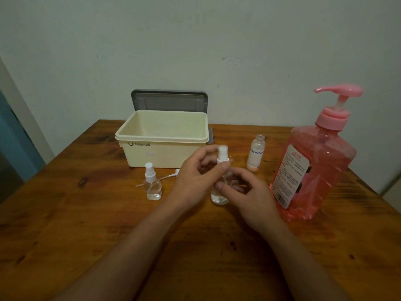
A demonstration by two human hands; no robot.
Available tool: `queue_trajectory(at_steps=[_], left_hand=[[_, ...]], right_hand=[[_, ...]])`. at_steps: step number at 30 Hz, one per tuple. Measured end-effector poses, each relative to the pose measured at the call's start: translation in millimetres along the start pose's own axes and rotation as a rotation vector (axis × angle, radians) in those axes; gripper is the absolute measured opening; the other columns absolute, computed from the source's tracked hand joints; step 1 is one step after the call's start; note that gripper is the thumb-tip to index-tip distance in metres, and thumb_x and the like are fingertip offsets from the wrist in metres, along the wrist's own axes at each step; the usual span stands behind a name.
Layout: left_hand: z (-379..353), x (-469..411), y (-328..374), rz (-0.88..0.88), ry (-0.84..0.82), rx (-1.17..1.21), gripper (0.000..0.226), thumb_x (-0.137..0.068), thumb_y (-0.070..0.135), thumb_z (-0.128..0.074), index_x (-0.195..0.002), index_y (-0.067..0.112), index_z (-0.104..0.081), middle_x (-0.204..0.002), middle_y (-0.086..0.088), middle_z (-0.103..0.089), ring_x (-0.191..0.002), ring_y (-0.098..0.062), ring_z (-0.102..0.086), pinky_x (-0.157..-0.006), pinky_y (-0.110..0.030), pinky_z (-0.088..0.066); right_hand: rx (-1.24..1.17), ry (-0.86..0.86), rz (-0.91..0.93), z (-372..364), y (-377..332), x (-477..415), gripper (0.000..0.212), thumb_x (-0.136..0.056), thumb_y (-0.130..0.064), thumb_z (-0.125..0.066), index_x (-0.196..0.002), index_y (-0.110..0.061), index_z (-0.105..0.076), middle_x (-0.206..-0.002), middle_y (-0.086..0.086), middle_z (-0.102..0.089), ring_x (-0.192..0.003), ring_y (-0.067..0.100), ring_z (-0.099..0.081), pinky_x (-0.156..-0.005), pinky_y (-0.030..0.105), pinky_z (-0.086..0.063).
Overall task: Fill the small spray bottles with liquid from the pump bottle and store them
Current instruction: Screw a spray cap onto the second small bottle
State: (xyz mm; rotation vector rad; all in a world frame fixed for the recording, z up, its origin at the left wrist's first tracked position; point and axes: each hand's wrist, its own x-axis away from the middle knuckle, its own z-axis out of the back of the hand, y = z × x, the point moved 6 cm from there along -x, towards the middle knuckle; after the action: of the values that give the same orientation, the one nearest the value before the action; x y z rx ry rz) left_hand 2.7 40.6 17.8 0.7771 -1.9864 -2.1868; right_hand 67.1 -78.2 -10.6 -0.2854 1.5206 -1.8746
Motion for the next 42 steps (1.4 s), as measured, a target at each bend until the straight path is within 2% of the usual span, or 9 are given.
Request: queue_trajectory(at_steps=[3, 8, 12, 15, 23, 25, 29, 36, 42], left_hand=[[-2.8, 1.0, 1.5, -0.008, -0.024, -0.013, 0.025, -0.092, 0.013, -0.061, -0.117, 0.014, -0.061, -0.108, -0.001, -0.072, -0.100, -0.011, -0.068, -0.080, -0.023, -0.055], [-2.8, -1.1, 5.1, -0.010, 0.013, -0.010, 0.027, -0.086, 0.013, -0.068, -0.113, 0.012, -0.066, -0.110, 0.001, -0.067, -0.091, 0.004, -0.065, -0.070, -0.011, -0.051], [0.2, 1.5, 2.7, -0.029, -0.002, -0.012, 0.031, -0.092, 0.010, -0.061, -0.123, 0.014, -0.063, -0.105, -0.001, -0.071, -0.098, -0.008, -0.067, -0.076, -0.019, -0.053], [-2.2, 3.3, 4.2, -0.031, -0.029, 0.032, 0.029, -0.091, 0.013, -0.061, -0.119, 0.014, -0.062, -0.108, -0.006, -0.072, -0.102, -0.015, -0.068, -0.077, -0.022, -0.055], [3.1, -0.2, 4.0, -0.027, 0.014, 0.030, 0.027, -0.088, 0.011, -0.067, -0.115, 0.016, -0.068, -0.113, 0.003, -0.068, -0.099, 0.001, -0.065, -0.073, -0.013, -0.051], [4.4, 0.1, 1.8, -0.016, 0.013, 0.049, 0.030, -0.088, 0.011, -0.066, -0.117, 0.016, -0.068, -0.106, 0.002, -0.071, -0.096, -0.003, -0.066, -0.075, -0.017, -0.052], [2.6, 2.2, 0.3, -0.008, -0.041, 0.092, 0.030, -0.092, 0.006, -0.058, -0.122, 0.012, -0.062, -0.108, -0.004, -0.073, -0.104, -0.015, -0.068, -0.081, -0.023, -0.054], [2.0, 0.5, 2.9, -0.019, 0.016, 0.037, 0.032, -0.082, 0.008, -0.071, -0.114, 0.011, -0.067, -0.104, 0.003, -0.070, -0.092, 0.000, -0.067, -0.072, -0.013, -0.051], [0.7, 2.7, -0.1, -0.028, -0.046, 0.037, 0.030, -0.091, 0.010, -0.061, -0.121, 0.014, -0.062, -0.110, -0.003, -0.073, -0.105, -0.015, -0.067, -0.084, -0.026, -0.055]], right_hand=[[-0.002, -0.005, 0.007, -1.0, -0.6, 0.0, 0.028, -0.083, -0.027, -0.074, -0.109, -0.032, -0.066, -0.098, -0.013, -0.072, -0.092, 0.004, -0.067, -0.085, 0.029, -0.055], [0.002, -0.008, 0.009, -0.2, 0.0, 1.8, 0.032, -0.083, -0.028, -0.074, -0.113, -0.031, -0.065, -0.100, -0.011, -0.072, -0.094, 0.005, -0.066, -0.083, 0.026, -0.054], [-0.009, -0.011, 0.020, -1.7, -1.9, 1.5, 0.027, -0.082, -0.025, -0.075, -0.106, -0.034, -0.067, -0.097, -0.014, -0.072, -0.092, 0.003, -0.066, -0.083, 0.024, -0.053], [-0.005, -0.013, 0.024, -3.3, -1.2, 1.3, 0.029, -0.082, -0.024, -0.076, -0.109, -0.030, -0.067, -0.099, -0.013, -0.073, -0.094, 0.004, -0.067, -0.085, 0.026, -0.053], [-0.004, -0.030, 0.048, -3.5, -4.2, 2.8, 0.028, -0.083, -0.024, -0.074, -0.110, -0.031, -0.067, -0.098, -0.016, -0.072, -0.092, 0.002, -0.066, -0.079, 0.015, -0.050], [-0.006, -0.034, 0.049, -3.9, -4.6, 2.9, 0.027, -0.083, -0.024, -0.074, -0.106, -0.034, -0.066, -0.097, -0.019, -0.071, -0.091, 0.001, -0.066, -0.077, 0.013, -0.050], [-0.029, -0.028, 0.047, -2.8, -4.7, 2.2, 0.027, -0.083, -0.022, -0.075, -0.107, -0.030, -0.067, -0.098, -0.017, -0.072, -0.091, 0.002, -0.067, -0.079, 0.016, -0.052], [-0.018, -0.040, 0.035, -2.9, -3.9, 2.9, 0.031, -0.083, -0.025, -0.073, -0.111, -0.035, -0.064, -0.099, -0.014, -0.072, -0.092, -0.001, -0.065, -0.077, 0.014, -0.051], [-0.028, -0.025, 0.040, -1.6, -2.6, 1.2, 0.028, -0.083, -0.025, -0.074, -0.109, -0.028, -0.067, -0.099, -0.010, -0.073, -0.094, 0.007, -0.067, -0.086, 0.031, -0.055]])
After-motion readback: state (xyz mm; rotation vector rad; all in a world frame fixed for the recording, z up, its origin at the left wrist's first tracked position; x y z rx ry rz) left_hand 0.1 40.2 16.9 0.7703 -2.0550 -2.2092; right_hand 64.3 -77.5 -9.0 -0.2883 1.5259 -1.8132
